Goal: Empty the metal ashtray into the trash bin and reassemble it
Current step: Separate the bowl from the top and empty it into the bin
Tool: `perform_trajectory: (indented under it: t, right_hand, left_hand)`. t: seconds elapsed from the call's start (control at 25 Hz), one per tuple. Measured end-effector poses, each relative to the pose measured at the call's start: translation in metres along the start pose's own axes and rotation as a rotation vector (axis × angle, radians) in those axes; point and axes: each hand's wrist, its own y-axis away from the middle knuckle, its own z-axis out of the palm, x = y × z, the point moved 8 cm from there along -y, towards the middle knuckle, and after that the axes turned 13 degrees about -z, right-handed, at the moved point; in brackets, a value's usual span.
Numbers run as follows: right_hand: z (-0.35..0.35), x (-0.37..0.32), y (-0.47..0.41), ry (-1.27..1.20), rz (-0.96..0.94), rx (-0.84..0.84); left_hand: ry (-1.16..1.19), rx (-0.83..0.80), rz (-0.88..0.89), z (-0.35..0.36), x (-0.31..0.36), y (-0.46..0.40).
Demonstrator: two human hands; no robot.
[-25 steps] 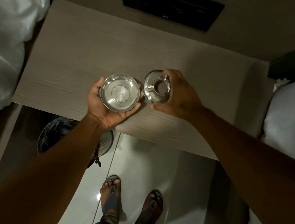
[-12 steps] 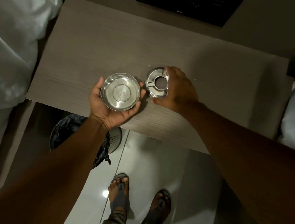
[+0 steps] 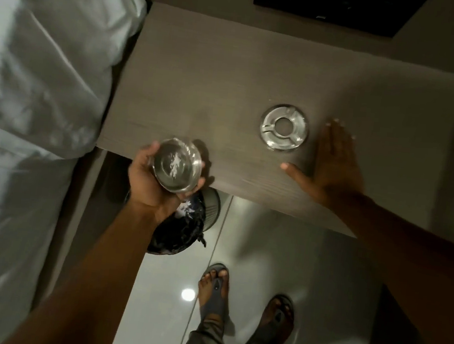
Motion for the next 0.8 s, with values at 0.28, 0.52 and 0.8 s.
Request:
perform_trajectory:
  t: [0.28, 0.52, 0.8]
  right_hand:
    - [0.013, 0.0, -0.002, 0.082, -0.01, 0.063]
    - [0.007, -0.003, 0.001, 0.081, -0.026, 0.119]
    - [0.005, -0.003, 0.001, 0.075, -0.04, 0.138]
  left_hand:
    - [-0.461, 0.837, 0.447, -0.107, -0.016, 0.042]
    - [-0.633, 0.772, 0.189, -0.106, -0.064, -0.019]
    - [-0.595, 0.871, 0.309, -0.113, -0.056, -0.02]
